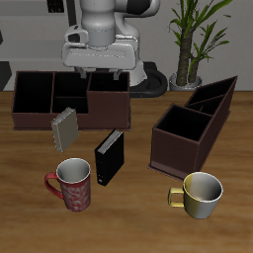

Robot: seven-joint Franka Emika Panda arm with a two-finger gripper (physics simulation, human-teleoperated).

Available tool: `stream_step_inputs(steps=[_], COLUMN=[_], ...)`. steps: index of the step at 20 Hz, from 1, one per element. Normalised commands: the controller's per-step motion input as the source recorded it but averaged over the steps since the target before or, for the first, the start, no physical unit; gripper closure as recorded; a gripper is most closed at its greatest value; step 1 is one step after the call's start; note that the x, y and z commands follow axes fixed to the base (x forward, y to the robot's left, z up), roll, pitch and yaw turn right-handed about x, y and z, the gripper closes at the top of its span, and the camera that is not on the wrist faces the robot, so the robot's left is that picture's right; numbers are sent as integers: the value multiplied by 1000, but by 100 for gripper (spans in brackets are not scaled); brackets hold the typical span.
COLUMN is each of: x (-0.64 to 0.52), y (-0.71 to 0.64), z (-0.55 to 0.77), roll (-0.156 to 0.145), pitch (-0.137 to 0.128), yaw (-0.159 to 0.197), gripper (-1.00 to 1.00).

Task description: Place the yellow book into the back desk caddy's right compartment

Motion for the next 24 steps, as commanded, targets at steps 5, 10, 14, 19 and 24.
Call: stream_step_inputs(steps=[5, 10, 14, 19, 24], x=[-115, -99, -80, -31, -10], y=[-371, -389, -364, -226, -216], z=[-101, -168, -146, -101, -210], roll=[-11, 7, -3, -17, -31], pitch=[-21, -8, -27, -12, -15], yaw=[-52, -40, -51, -23, -47], gripper=[-100, -100, -100, -100, -100])
